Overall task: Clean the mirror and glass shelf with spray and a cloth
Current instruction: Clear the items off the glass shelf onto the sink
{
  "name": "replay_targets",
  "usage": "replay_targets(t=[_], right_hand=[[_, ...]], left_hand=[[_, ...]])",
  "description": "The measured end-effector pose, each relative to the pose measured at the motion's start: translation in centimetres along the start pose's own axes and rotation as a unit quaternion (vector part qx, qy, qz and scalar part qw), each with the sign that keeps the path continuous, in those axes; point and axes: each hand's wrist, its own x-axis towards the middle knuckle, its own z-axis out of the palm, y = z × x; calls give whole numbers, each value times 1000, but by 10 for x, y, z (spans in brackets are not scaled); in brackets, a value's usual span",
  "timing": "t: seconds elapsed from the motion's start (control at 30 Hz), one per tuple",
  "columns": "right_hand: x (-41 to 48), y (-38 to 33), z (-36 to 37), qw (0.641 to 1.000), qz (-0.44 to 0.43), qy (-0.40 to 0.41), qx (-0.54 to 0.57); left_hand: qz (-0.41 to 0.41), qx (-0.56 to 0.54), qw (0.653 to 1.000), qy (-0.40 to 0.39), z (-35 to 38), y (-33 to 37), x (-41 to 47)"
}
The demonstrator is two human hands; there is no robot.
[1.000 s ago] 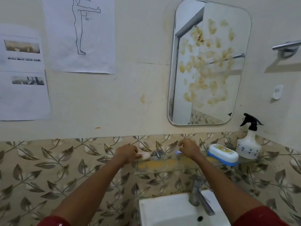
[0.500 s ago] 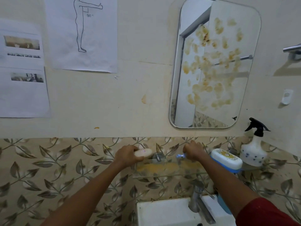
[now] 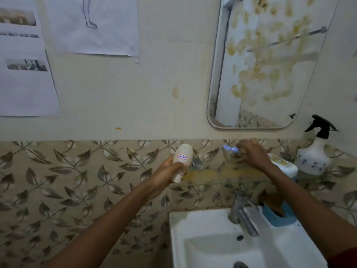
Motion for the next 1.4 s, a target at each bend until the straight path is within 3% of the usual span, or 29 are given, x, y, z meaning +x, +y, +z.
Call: replay_targets(t=[0.13,0.23,0.33,0.47,0.63,0.77,1.0,1.4], right_hand=[[-24,9,-19,988,39,124,84],[-63,-2,-28,934,126,198,270],[-113,-22,-22,858,221,216,410],[-161,-41,19,827,274,155,465],[-174,-59,95,843,302,-12,445],[-158,-71,145,846,295,-113,429],[-135,-75,193,833,317,-141,431],[-119,-74,213,854,286,-191,390]], left_hand=[[-12,68,996,-52,14,-17,-16],[-18,187,976,-114,14,-41,-23],[-48,265,960,-75,10,-78,-17],[-84,283,955,15,-1,-134,3],[-147,225,949,165,5,-188,24],[-146,221,942,204,13,-211,37],[-144,251,941,177,6,-222,60],[-127,325,930,119,-6,-226,64]])
